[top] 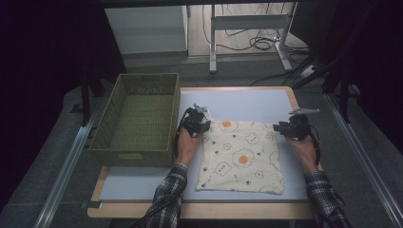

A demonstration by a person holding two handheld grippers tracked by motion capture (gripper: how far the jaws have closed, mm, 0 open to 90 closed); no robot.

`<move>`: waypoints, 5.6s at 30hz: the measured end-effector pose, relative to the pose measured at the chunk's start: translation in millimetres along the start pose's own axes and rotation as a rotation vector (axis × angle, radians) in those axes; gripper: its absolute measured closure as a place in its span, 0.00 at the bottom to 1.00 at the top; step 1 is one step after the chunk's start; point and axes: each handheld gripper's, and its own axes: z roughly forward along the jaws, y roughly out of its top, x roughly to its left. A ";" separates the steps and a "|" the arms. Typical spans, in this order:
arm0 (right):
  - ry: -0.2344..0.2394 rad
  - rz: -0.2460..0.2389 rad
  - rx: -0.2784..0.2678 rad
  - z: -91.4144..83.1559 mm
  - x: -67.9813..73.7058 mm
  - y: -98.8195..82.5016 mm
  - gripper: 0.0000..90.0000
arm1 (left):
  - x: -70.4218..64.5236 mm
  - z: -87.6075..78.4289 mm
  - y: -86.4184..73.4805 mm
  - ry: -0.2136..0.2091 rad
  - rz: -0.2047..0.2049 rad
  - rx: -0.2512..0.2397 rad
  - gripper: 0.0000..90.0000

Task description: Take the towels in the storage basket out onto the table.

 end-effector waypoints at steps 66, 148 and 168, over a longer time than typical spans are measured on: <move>0.117 -0.097 -0.032 -93.7 36.0 -34.0 0.98 | -45.7 -84.6 -23.2 -0.119 0.098 -0.163 0.97; 0.102 -0.096 0.049 -49.3 60.2 -67.4 0.93 | -45.0 -60.3 -65.0 -0.052 -0.007 -0.002 0.57; 0.013 -0.082 0.030 -16.8 22.3 -23.5 0.92 | -47.7 -50.3 -55.1 -0.106 -0.005 -0.035 0.54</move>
